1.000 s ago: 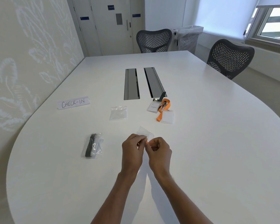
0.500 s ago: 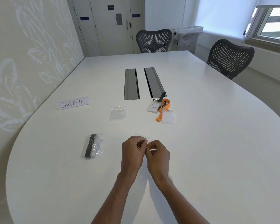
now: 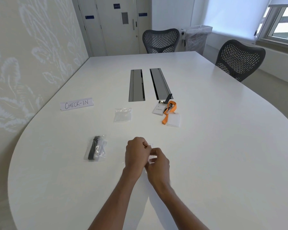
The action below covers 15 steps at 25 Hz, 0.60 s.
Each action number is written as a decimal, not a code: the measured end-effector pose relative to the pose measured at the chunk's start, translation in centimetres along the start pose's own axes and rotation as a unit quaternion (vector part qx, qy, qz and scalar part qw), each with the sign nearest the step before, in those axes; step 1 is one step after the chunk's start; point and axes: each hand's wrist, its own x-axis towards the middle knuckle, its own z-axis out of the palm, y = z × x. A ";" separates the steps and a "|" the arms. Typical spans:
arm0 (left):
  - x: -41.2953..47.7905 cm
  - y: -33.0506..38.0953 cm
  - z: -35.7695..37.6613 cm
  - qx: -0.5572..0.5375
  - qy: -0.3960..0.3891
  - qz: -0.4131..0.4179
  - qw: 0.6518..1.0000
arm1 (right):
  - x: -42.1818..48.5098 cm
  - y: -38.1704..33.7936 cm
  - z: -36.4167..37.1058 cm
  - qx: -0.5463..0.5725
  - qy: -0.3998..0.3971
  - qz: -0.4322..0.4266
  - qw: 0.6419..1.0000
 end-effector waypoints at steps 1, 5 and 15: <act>0.1 -0.1 0.0 -0.012 -0.007 0.001 1.000 | 0.1 0.1 0.0 0.017 0.012 0.001 1.000; 0.7 -0.9 -0.9 -0.086 -0.014 0.028 0.996 | 1.5 0.4 -1.0 0.042 0.055 -0.012 0.998; 2.1 -4.8 -3.6 -0.341 -0.139 -0.009 0.930 | 5.9 -1.8 -5.6 -0.085 -0.075 -0.258 0.959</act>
